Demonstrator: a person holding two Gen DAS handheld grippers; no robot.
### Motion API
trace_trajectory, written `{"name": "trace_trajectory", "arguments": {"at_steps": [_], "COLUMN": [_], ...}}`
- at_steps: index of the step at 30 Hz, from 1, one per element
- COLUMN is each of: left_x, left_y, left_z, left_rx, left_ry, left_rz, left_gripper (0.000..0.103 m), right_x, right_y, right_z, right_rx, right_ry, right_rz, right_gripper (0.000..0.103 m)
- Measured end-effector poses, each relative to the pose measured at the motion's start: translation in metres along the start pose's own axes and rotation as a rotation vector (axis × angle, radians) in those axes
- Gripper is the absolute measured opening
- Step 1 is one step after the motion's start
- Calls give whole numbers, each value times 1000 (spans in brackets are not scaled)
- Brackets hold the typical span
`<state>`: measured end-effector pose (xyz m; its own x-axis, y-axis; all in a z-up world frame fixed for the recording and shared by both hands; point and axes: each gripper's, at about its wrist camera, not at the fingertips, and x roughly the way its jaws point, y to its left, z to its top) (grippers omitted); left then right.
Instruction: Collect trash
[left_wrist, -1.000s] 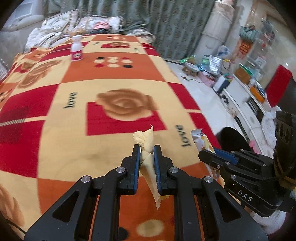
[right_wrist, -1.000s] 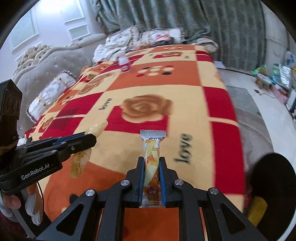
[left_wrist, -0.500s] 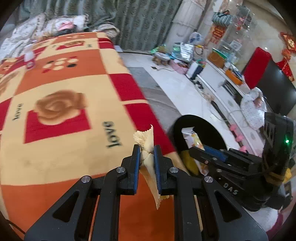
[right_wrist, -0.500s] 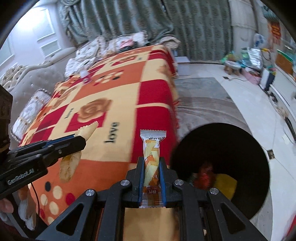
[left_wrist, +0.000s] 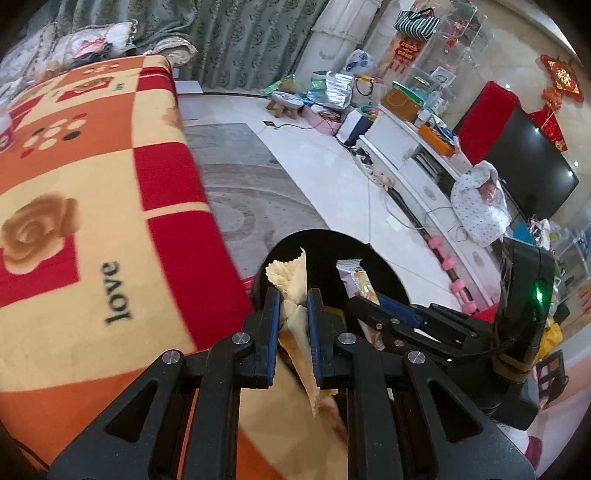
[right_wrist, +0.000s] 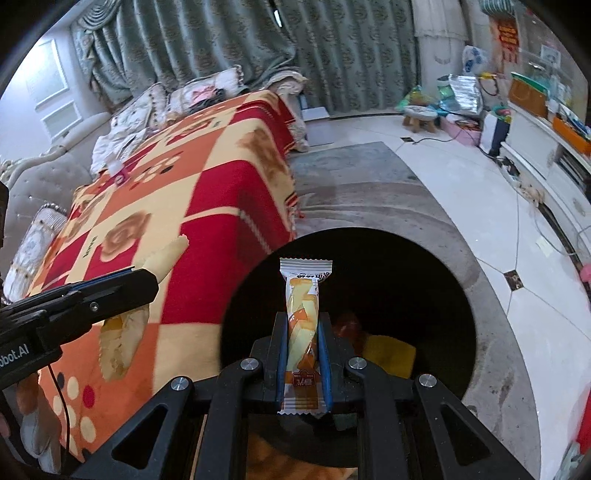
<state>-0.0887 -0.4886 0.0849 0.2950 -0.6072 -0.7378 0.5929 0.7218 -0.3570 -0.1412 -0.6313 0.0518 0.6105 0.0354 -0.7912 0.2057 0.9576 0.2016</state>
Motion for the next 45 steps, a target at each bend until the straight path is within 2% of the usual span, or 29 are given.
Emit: {"name": "trace_trajectory", "arguments": {"at_steps": [6,9,11,16,21,24,33,35,39,42,45], "left_x": [12,15,16,17,11,6,-31,-41,-58,-69,-80], "left_y": [-5,-3,-1,5,5,7,3,2,-1,-4,-1], "left_z": [8,8,6,3,-1,-2,-12,-16,-24,-29,-34], "left_rx": [-27,-21,-20,-21,-13,-11,54,60,68,96,93], "left_ry": [4,7,9,19,12,10,-94,-128,-166,-203,-228], "left_rz": [-48,-40,-30,-9,-7,-15,87,107,137,188,190], "left_gripper": [14,22,31,33,34,42,44,44,44,44,44], "right_x": [3,4,5,8,4,-1,-35,-45,-61,-73,-84], "right_y": [-16,-23,-25,-23,-16,-14,3,8,17,23,32], "right_z": [7,7,6,2,-2,-4,-4,-3,-5,-7,-8], "right_rx": [33,63,72,84,75,74,42,41,35,40,34], "right_ry": [-13,-10,-10,0,-8,-12,-84,-111,-154,-184,-213], "right_rz": [-27,-36,-33,-30,-29,-43,-73,-78,-92,-98,-113], "right_gripper": [14,26,28,28,34,38,40,42,58,58,58]}}
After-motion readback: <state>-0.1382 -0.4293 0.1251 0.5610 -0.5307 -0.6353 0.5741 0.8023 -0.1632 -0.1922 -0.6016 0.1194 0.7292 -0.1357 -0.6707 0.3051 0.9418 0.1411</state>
